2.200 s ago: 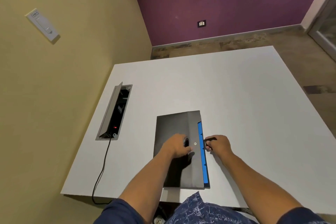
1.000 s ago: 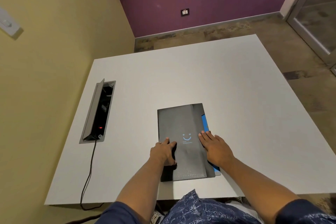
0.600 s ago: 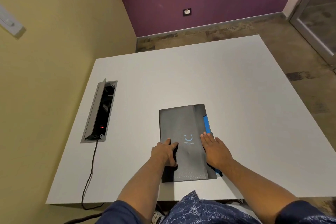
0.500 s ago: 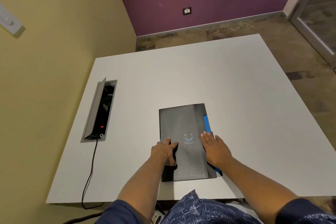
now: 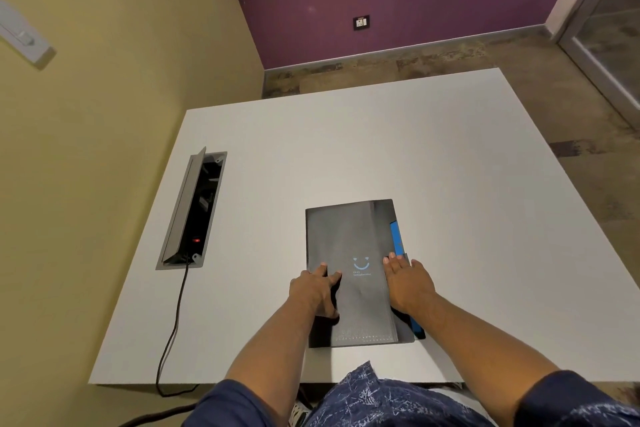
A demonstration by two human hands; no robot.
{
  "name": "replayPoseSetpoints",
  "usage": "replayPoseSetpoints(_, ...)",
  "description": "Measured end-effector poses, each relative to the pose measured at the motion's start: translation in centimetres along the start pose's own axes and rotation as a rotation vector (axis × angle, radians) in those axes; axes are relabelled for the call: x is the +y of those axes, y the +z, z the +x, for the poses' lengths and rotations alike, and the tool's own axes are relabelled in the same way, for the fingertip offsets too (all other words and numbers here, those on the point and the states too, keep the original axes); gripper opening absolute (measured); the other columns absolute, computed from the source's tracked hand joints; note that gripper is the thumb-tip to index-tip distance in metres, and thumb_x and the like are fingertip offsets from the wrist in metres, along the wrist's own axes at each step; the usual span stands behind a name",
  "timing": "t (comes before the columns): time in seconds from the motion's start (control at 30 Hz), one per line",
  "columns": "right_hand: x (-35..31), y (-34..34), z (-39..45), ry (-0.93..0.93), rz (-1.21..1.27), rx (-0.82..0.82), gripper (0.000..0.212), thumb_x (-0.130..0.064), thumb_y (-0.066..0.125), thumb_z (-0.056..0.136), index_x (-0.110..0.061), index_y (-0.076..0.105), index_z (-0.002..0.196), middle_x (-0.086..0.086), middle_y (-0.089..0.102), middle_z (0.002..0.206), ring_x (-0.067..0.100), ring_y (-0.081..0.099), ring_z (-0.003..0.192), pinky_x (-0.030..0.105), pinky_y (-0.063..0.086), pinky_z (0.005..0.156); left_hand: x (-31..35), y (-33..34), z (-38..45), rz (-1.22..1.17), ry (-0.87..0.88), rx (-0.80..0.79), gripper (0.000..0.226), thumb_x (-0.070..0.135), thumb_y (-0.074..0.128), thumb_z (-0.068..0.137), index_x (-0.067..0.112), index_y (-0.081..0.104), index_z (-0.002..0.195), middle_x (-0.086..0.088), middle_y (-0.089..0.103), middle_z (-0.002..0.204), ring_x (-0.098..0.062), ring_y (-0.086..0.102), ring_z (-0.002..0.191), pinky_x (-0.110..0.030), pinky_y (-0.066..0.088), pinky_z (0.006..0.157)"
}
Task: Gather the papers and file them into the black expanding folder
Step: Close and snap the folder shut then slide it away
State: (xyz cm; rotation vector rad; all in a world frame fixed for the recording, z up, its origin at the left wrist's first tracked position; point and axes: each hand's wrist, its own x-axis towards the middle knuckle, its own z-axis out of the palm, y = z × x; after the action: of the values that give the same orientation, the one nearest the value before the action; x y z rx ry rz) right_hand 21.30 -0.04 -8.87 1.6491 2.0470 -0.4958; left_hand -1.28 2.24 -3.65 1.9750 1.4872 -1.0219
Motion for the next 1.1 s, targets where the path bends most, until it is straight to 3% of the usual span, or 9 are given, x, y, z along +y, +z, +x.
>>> replayPoseSetpoints(0.33, -0.4, -2.6, 0.0, 0.009, 0.003, -0.194, 0.082, -0.035, 0.043, 0.102, -0.011, -0.007, 0.163, 0.008, -0.009, 0.172, 0.026, 0.001, 0.159, 0.051, 0.016, 0.124, -0.2, 1.0, -0.6, -0.052, 0.012, 0.041, 0.102, 0.052, 0.07, 0.088, 0.041, 0.002, 0.163, 0.003, -0.002, 0.175, -0.037, 0.023, 0.154, -0.054, 0.039, 0.117)
replayPoseSetpoints(0.43, 0.4, -2.0, -0.4, -0.002, 0.091, -0.102, 0.076, -0.036, 0.042, 0.103, -0.016, 0.0, 0.164, 0.006, -0.003, 0.172, 0.023, 0.008, 0.159, 0.046, 0.026, 0.122, -0.5, 1.8, -1.0, -0.108, 0.039, 0.119, 0.095, 0.046, 0.068, 0.09, 0.038, 0.009, 0.164, 0.003, 0.0, 0.174, -0.036, 0.021, 0.154, -0.053, 0.04, 0.116)
replayPoseSetpoints(0.53, 0.7, -0.5, -1.6, 0.021, 0.331, 0.018, 0.079, -0.037, 0.049, 0.102, -0.023, 0.002, 0.164, 0.001, -0.005, 0.173, 0.02, 0.007, 0.159, 0.041, 0.033, 0.119, -0.9, 2.8, -1.5, -0.23, 0.017, 0.22, 0.084, 0.038, 0.067, 0.092, 0.029, 0.022, 0.162, -0.002, 0.007, 0.173, -0.034, 0.024, 0.152, -0.05, 0.043, 0.114)
replayPoseSetpoints(0.67, 0.2, 0.8, -2.4, 0.207, 0.499, 0.163, 0.085, -0.041, 0.06, 0.093, -0.021, 0.016, 0.162, 0.004, 0.013, 0.171, 0.025, 0.037, 0.147, 0.04, 0.048, 0.106, -1.2, 3.9, -2.1, -0.364, -0.142, 0.288, 0.081, 0.045, 0.07, 0.088, 0.019, 0.029, 0.153, -0.011, 0.035, 0.15, -0.035, 0.044, 0.134, -0.051, 0.049, 0.103)
replayPoseSetpoints(0.73, 0.2, 0.7, -2.1, 0.292, 0.57, 0.205, 0.073, -0.038, 0.063, 0.089, -0.019, 0.035, 0.153, 0.008, 0.044, 0.155, 0.028, 0.058, 0.126, 0.04, 0.054, 0.096, -1.3, 4.1, -1.9, -0.458, -0.194, 0.282, 0.077, 0.045, 0.071, 0.087, 0.017, 0.033, 0.148, -0.01, 0.045, 0.14, -0.035, 0.051, 0.129, -0.05, 0.051, 0.101)
replayPoseSetpoints(0.8, 0.2, 0.4, -1.8, 0.314, 0.661, 0.262, 0.053, -0.031, 0.065, 0.086, -0.018, 0.053, 0.136, 0.007, 0.065, 0.124, 0.026, 0.065, 0.104, 0.036, 0.057, 0.083, -1.5, 4.1, -1.6, -0.603, -0.228, 0.273, 0.07, 0.042, 0.073, 0.084, 0.015, 0.039, 0.139, -0.01, 0.054, 0.134, -0.034, 0.059, 0.123, -0.046, 0.053, 0.099)
replayPoseSetpoints(0.93, 0.2, -0.3, -1.5, 0.362, 0.91, 0.327, 0.034, -0.013, 0.07, 0.085, -0.01, 0.061, 0.118, 0.011, 0.069, 0.107, 0.024, 0.063, 0.089, 0.033, 0.054, 0.077, -1.4, 3.6, -1.5, -0.909, -0.305, 0.248, 0.061, 0.035, 0.078, 0.084, 0.006, 0.045, 0.127, -0.011, 0.061, 0.123, -0.03, 0.061, 0.115, -0.031, 0.047, 0.083)
replayPoseSetpoints(1.03, 0.7, -0.8, -0.8, 0.412, 1.064, 0.318, 0.027, -0.008, 0.073, 0.082, -0.007, 0.063, 0.106, 0.012, 0.069, 0.101, 0.026, 0.063, 0.085, 0.035, 0.054, 0.076, -1.7, 3.7, -0.7, -1.129, -0.388, 0.22, 0.064, 0.029, 0.083, 0.08, 0.001, 0.048, 0.125, -0.009, 0.059, 0.111, -0.026, 0.058, 0.099, -0.03, 0.045, 0.077)
replayPoseSetpoints(1.1, 1.0, -1.2, -0.7, 0.448, 1.174, 0.283, 0.026, -0.009, 0.076, 0.081, -0.006, 0.063, 0.104, 0.011, 0.068, 0.097, 0.026, 0.062, 0.083, 0.032, 0.049, 0.072, -2.0, 3.9, 0.0, -1.238, -0.426, 0.201, 0.064, 0.029, 0.087, 0.075, -0.005, 0.059, 0.121, -0.014, 0.069, 0.104, -0.029, 0.067, 0.092, -0.031, 0.05, 0.069)
